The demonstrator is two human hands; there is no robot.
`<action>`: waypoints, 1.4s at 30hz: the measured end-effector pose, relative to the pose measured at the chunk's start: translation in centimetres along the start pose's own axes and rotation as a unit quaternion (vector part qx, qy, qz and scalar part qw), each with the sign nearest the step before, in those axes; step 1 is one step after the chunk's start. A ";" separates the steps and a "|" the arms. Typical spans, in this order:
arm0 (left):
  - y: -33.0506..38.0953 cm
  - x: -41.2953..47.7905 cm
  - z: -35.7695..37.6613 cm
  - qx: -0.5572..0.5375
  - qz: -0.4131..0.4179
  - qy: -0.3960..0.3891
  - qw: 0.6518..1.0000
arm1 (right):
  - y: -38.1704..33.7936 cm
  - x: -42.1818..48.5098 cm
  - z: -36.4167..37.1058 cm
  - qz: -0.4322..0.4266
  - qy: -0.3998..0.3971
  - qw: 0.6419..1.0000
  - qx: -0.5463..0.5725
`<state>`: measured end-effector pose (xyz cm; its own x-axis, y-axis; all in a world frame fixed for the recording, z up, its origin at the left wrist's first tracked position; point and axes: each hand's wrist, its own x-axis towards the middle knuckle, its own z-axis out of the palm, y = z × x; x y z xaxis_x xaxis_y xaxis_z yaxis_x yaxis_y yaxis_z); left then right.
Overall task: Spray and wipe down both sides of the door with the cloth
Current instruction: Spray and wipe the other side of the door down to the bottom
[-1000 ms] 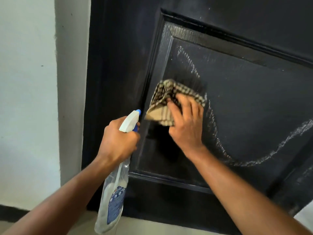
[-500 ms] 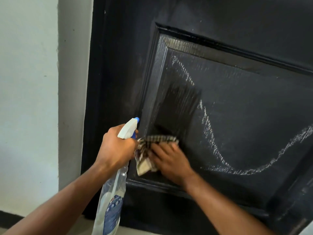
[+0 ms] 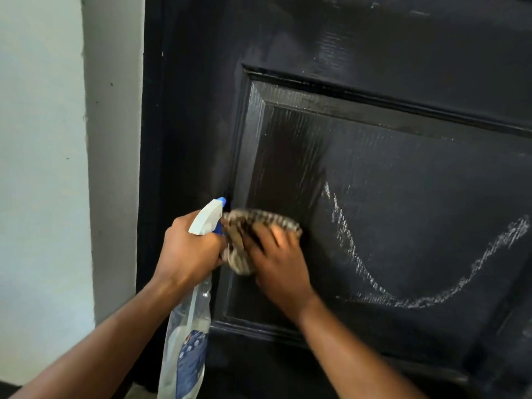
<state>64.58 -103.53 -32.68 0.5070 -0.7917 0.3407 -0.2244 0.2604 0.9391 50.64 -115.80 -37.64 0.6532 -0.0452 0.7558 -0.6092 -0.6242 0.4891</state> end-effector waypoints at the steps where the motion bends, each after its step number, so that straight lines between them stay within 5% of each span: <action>1: 0.0 -0.1 -0.1 -0.002 -0.005 0.002 1.000 | -0.8 -2.7 0.6 -0.024 -0.046 0.999 0.003; 5: 0.2 -1.0 0.1 0.022 -0.001 -0.003 1.000 | -1.6 -6.4 1.0 -0.036 -0.118 0.992 -0.012; 8: 0.6 -1.3 0.7 0.021 0.008 -0.012 1.000 | -1.2 -0.3 -0.8 0.126 0.013 0.992 0.023; 12: 0.7 -1.4 1.3 0.035 0.014 -0.010 0.999 | 1.4 9.7 -4.6 0.338 0.135 0.928 0.072; 17: 0.7 -1.5 2.0 0.039 0.010 -0.025 0.999 | 6.2 7.7 -6.4 0.344 0.162 0.925 0.025; 23: 1.9 -1.4 2.8 0.011 0.007 -0.056 0.998 | 14.1 0.0 -9.1 0.581 0.281 0.764 0.023; 26: 2.9 -1.1 3.8 -0.008 -0.001 -0.071 0.997 | 14.2 -0.3 -9.5 0.626 0.279 0.726 0.054; 28: 3.6 -0.8 4.6 -0.027 -0.009 -0.074 0.997 | 12.4 0.8 -9.4 0.623 0.261 0.734 0.069; 32: 4.5 -0.5 5.6 -0.029 -0.003 -0.060 0.998 | 7.1 3.3 -7.5 0.455 0.168 0.869 0.097; 35: 4.7 -0.1 5.5 -0.018 0.003 -0.033 0.999 | 4.0 4.1 -6.3 0.352 0.103 0.923 0.120; 39: 4.8 -0.6 5.0 0.005 0.010 -0.032 0.999 | 5.4 3.0 -6.6 0.337 0.109 0.933 0.069; 42: 4.7 -1.1 4.6 0.009 0.013 -0.041 0.999 | 10.6 0.8 -8.6 0.422 0.180 0.889 0.016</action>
<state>59.17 -103.93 -28.82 0.4312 -0.8276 0.3593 -0.2522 0.2718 0.9287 40.86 -115.75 -28.18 -0.2193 -0.2590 0.9407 -0.7975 -0.5078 -0.3257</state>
